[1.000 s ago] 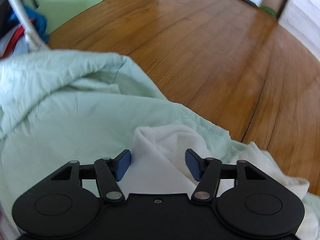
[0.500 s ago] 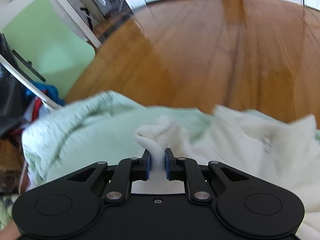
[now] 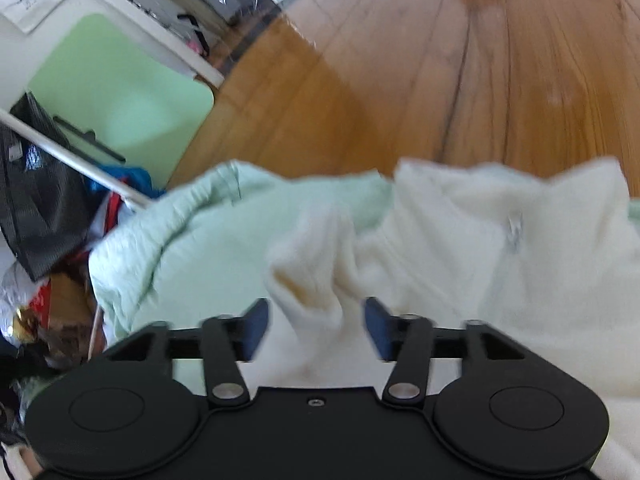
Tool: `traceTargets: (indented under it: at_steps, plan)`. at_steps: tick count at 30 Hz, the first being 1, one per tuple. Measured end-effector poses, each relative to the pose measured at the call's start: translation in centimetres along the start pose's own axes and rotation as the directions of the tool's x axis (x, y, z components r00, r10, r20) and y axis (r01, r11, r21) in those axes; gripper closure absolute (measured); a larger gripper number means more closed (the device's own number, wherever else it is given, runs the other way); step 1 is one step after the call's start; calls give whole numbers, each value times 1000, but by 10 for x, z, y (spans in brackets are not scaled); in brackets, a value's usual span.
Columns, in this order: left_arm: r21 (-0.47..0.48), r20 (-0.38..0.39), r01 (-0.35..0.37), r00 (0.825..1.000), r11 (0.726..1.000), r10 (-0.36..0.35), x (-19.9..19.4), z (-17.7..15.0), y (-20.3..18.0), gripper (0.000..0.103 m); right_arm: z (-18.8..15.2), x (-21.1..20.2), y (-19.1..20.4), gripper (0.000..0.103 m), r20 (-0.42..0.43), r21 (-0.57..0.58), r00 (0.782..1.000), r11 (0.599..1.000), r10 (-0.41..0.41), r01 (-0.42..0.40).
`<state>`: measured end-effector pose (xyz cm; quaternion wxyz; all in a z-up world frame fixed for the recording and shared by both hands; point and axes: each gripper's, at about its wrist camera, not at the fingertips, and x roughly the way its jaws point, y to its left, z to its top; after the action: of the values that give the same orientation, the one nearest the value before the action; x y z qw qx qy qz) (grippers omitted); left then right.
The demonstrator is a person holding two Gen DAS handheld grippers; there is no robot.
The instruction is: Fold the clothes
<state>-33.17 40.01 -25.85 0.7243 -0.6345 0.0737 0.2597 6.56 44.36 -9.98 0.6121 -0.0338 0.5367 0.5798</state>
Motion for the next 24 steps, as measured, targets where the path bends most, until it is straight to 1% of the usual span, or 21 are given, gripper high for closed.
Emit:
traceTargets:
  at_steps: [1, 3, 4, 5, 6, 7, 8, 9, 10, 11, 12, 13, 14, 15, 16, 17, 18, 19, 22, 24]
  plan:
    - [28, 2, -23, 1000, 999, 23, 4, 0, -6, 47, 7, 4, 6, 40, -3, -10, 1000, 1000, -16, 16]
    - [56, 15, -48, 999, 997, 48, 7, 2, -13, 47, 20, 17, 18, 38, -44, -15, 999, 999, -31, 30]
    - [75, 21, -63, 998, 995, 62, 8, 3, -15, 60, 25, 26, 24, 37, -86, -6, 996, 999, -39, 38]
    - [96, 28, -78, 997, 992, 76, 8, 4, -18, 94, 28, 36, 27, 37, -130, 16, 990, 999, -49, 52]
    - [112, 29, -92, 996, 989, 90, 7, 4, -19, 95, 29, 44, 28, 42, -149, 55, 988, 997, -50, 59]
    - [128, 30, -107, 994, 986, 104, 5, 4, -21, 95, 30, 50, 28, 78, -156, 101, 987, 993, -44, 60]
    - [116, 40, -106, 994, 988, 102, 1, 3, -18, 95, 30, 46, 28, 86, -107, 133, 994, 991, 14, 1]
    - [98, 51, -103, 994, 990, 99, -4, 3, -14, 95, 30, 34, 28, 86, -19, 149, 994, 983, 107, -103]
    - [60, 46, -80, 996, 995, 77, -7, 2, -8, 95, 31, 23, 28, 86, 71, 155, 978, 966, 198, -207]
    - [15, 34, -35, 999, 999, 34, -10, 1, -1, 95, 28, 10, 28, 86, 144, 133, 954, 950, 264, -283]
    - [8, 26, -47, 999, 999, 47, -10, 0, 1, 95, 19, 1, 23, 86, 181, 105, 939, 943, 292, -314]
    - [7, 18, -70, 997, 998, 70, -10, 0, 1, 95, 8, -6, 15, 87, 203, 85, 931, 941, 305, -327]
    - [21, 13, -94, 995, 995, 94, -9, -1, 2, 95, -2, -12, 6, 87, 215, 85, 927, 940, 308, -332]
    - [38, 8, -119, 993, 992, 119, -8, -3, 3, 95, -11, -15, -6, 87, 206, 100, 941, 950, 270, -295]
    - [54, 3, -143, 990, 988, 143, -7, -4, 3, 95, -20, -17, -19, 86, 185, 114, 960, 966, 209, -232]
    - [33, 0, -128, 992, 991, 128, -7, -4, 8, 95, -29, -19, -32, 86, 164, 126, 975, 978, 147, -169]
    - [21, -2, -115, 993, 993, 115, -8, -3, 11, 95, -38, -21, -45, 86, 141, 137, 986, 985, 85, -104]
    - [11, -4, -103, 995, 995, 103, -9, -3, 13, 95, -46, -23, -59, 86, 124, 161, 991, 984, 55, -75]
    - [25, 0, -93, 996, 995, 93, -10, -3, 14, 95, -54, -26, -70, 87, 139, 171, 988, 982, 60, -84]
    - [32, 9, -73, 997, 997, 73, -14, -3, 13, 95, -39, -18, -55, 86, 173, 173, 980, 976, 101, -132]
